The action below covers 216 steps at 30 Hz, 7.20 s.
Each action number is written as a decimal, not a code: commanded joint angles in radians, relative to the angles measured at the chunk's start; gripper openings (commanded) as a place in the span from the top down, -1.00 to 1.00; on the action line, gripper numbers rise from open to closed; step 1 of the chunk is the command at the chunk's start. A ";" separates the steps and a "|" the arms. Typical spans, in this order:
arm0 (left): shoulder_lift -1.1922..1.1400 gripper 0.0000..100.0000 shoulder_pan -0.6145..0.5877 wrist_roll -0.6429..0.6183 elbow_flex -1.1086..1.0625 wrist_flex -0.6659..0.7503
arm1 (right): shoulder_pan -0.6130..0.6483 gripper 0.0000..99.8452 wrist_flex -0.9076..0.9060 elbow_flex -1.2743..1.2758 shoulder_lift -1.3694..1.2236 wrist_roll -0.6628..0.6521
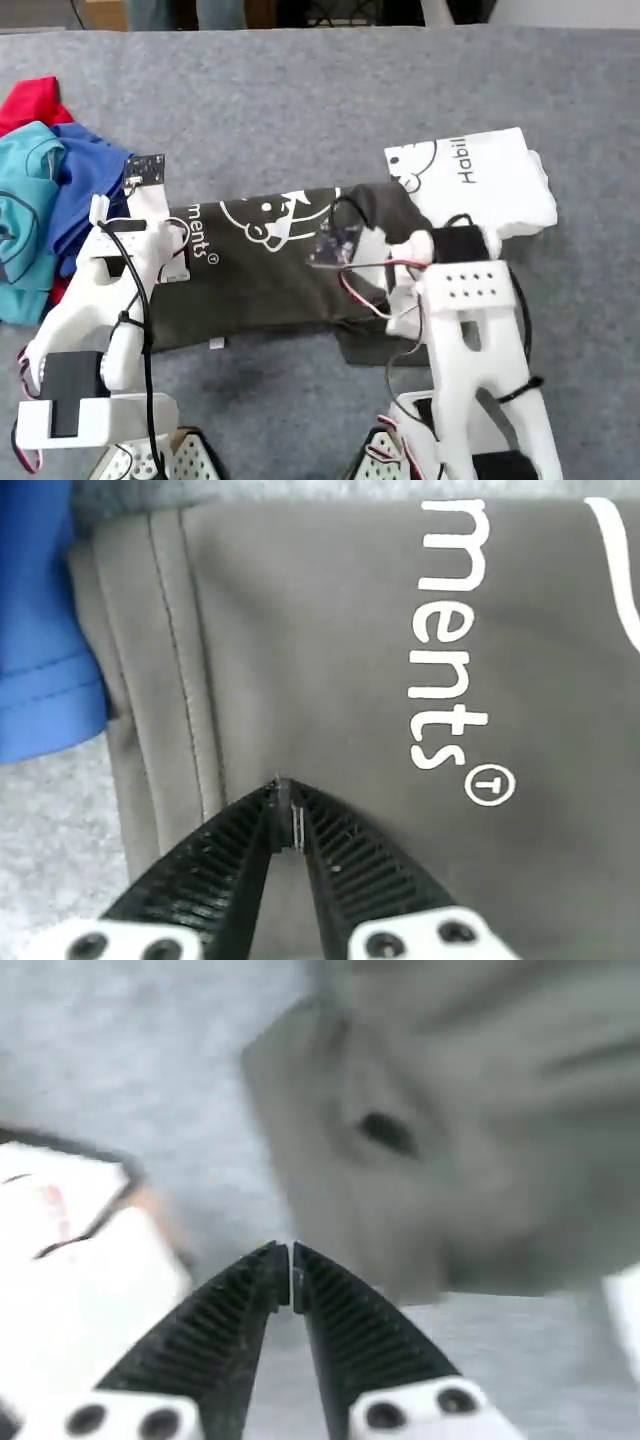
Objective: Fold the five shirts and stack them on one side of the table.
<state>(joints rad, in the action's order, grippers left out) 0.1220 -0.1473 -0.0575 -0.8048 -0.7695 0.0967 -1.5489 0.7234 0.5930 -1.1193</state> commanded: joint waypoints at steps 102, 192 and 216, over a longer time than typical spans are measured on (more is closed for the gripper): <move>0.252 0.72 -0.209 0.005 0.298 -0.574 | -0.048 0.97 -0.049 -0.515 -0.352 0.278; -1.260 0.69 -0.644 0.209 2.167 -0.721 | -0.048 0.97 0.021 -0.476 -0.352 0.242; -1.011 0.47 -0.568 0.133 2.433 -0.993 | -0.044 0.97 0.023 -0.476 -0.354 0.242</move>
<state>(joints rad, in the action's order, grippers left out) -1.0595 -0.7595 0.0898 1.6272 -1.7515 0.0568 -1.5336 0.2509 0.2417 -0.8707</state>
